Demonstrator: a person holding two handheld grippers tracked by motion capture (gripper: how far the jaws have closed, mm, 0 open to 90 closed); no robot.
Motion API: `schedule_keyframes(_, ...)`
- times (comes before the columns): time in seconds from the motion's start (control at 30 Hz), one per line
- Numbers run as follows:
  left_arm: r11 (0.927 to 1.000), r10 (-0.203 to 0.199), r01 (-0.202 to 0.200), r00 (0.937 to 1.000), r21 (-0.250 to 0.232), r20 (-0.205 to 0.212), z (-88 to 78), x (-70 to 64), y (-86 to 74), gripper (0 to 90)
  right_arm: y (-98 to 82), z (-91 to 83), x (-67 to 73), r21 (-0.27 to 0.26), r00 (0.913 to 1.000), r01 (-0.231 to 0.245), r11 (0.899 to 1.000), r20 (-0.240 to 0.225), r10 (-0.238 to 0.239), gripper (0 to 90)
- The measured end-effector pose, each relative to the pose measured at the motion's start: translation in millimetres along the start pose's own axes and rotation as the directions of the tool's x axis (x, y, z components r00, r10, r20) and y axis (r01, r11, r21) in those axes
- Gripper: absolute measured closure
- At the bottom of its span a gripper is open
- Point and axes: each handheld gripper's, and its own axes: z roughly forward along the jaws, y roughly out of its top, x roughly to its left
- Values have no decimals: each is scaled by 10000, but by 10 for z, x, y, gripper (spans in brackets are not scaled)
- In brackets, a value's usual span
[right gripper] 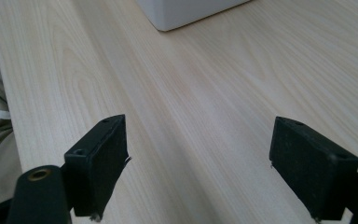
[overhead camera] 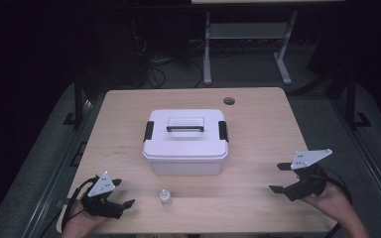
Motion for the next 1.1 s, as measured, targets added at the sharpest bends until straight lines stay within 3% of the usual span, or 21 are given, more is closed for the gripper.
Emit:
schedule_keyframes(0.17,10000,-44,45,10000,-44,74,3,12,-2,152,110,-15,-46,223,9994,158,9996,-311,-151,201)
schedule_keyframes(0.6,9998,64,-61,9998,-176,203,-6,-13,22,152,618,-60,-95,672,9906,1239,9900,-668,-1195,230)
schedule_keyframes(1.1,9998,158,-154,9995,-156,265,5,-20,26,152,1014,-45,-188,803,9804,1753,9812,-1052,-1666,263)
